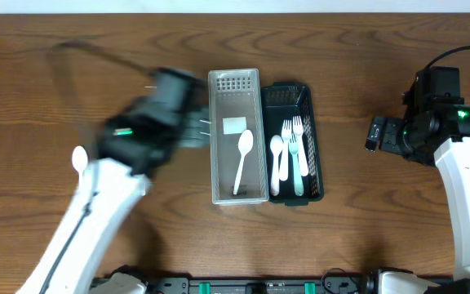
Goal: Pack container
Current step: 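Carry the spoon over the clear basket and release it inside, then move the left gripper to another white spoon and grasp it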
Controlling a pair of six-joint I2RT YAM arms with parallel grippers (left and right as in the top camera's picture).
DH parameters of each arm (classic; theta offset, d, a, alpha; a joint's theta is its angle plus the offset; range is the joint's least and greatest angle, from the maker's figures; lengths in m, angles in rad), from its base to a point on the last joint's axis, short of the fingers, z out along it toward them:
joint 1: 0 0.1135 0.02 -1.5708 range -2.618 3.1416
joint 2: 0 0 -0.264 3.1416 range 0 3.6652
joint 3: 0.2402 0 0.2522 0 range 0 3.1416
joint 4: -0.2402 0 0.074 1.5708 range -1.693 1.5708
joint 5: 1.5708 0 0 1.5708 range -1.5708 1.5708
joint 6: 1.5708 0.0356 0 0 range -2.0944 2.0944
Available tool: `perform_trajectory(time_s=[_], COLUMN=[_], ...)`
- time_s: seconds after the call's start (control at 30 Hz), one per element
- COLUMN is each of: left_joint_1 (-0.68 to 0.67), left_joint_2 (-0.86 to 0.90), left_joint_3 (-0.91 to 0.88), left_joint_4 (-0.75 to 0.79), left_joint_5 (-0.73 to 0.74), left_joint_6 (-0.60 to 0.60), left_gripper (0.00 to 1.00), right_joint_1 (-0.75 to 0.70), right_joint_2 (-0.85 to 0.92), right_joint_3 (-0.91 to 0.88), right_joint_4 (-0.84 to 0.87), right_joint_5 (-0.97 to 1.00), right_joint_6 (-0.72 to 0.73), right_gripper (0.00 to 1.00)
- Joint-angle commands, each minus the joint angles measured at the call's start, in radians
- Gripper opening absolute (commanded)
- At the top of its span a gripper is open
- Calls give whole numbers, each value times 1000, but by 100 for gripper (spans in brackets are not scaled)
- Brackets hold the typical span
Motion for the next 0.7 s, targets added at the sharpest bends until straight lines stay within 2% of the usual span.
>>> perform_trajectory(time_s=[0.0, 0.13, 0.27, 0.67], left_joint_1=[175, 348, 430, 440], left_joint_2=[-5, 25, 105, 439], left_joint_3=[-9, -65, -140, -185], left_joint_4=[-25, 26, 96, 166], left_joint_5=[-16, 43, 77, 147], left_joint_6=[13, 39, 52, 204], left_gripper=[89, 89, 90, 90], right_joint_1=[-9, -9, -9, -9], right_joint_2=[-3, -3, -3, -3], right_joint_3=[0, 0, 0, 0], right_joint_4=[1, 1, 0, 1], right_joint_5=[-6, -8, -8, -7], right_joint_6=[-14, -14, -14, -14], right_gripper=[99, 99, 99, 99])
